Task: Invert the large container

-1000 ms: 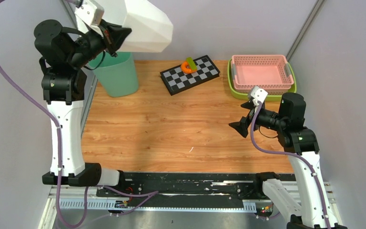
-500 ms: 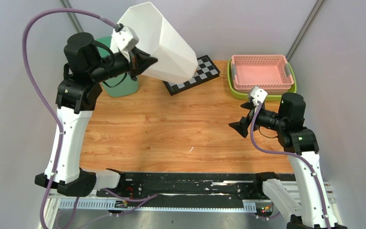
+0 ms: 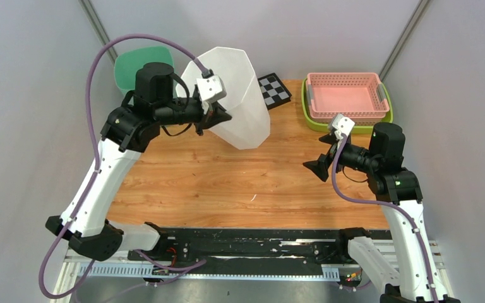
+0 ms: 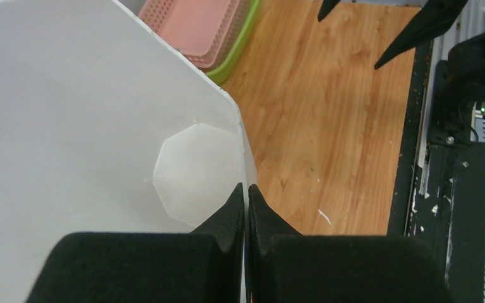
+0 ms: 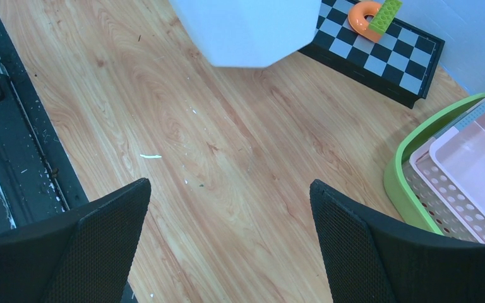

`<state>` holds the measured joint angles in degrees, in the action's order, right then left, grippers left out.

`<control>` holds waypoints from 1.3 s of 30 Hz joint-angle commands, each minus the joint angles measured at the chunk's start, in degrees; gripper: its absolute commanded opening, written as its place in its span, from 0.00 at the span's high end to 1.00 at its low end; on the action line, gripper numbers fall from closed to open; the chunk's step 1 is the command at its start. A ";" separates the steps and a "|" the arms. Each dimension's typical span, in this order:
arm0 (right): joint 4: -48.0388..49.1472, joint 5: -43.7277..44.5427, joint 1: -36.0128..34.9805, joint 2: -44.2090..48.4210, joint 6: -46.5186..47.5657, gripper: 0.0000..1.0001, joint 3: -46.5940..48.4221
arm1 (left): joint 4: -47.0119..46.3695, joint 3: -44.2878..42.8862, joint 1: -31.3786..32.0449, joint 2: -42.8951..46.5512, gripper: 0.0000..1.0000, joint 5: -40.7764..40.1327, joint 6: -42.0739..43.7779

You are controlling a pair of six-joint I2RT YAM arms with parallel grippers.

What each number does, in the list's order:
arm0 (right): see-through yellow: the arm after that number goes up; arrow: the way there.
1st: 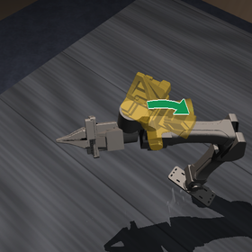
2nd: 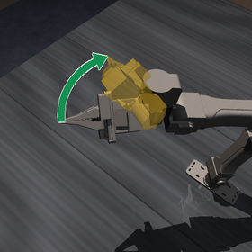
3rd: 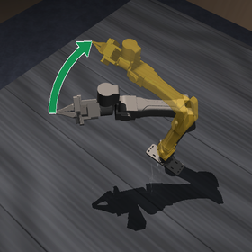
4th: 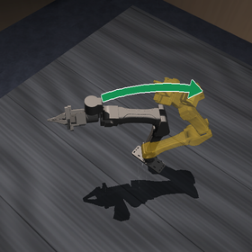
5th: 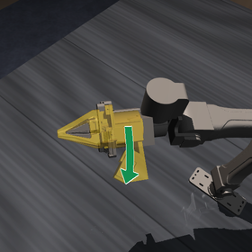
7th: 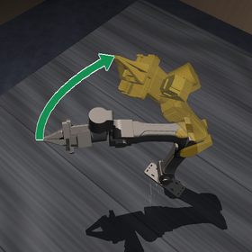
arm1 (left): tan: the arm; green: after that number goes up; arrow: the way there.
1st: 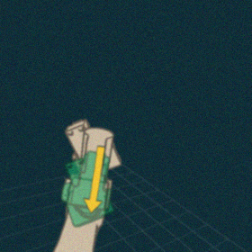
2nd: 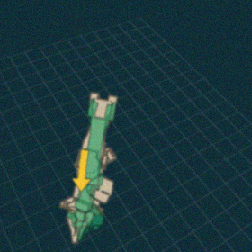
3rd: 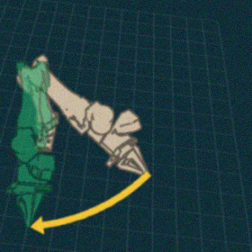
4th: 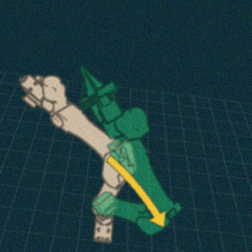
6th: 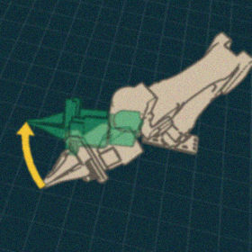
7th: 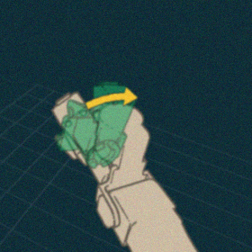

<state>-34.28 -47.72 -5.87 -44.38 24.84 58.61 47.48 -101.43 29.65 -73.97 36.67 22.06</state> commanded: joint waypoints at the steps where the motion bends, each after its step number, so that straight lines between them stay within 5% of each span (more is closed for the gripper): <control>1: 0.38 0.53 -0.86 0.26 -0.76 0.02 -0.85 | 0.07 1.86 3.09 0.86 1.00 -1.77 5.93; 32: 0.53 0.78 -0.86 -0.87 -0.57 0.02 -1.13 | 0.26 13.37 18.17 -4.46 1.00 -11.68 11.66; 39: 0.67 0.71 -0.94 -0.91 -0.49 0.02 -1.21 | -0.26 14.02 18.65 -4.46 0.83 -12.32 11.36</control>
<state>-34.22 -47.13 -5.87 -45.41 24.82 58.30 50.48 -87.31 47.75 -79.00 25.02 32.58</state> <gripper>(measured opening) 0.980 0.137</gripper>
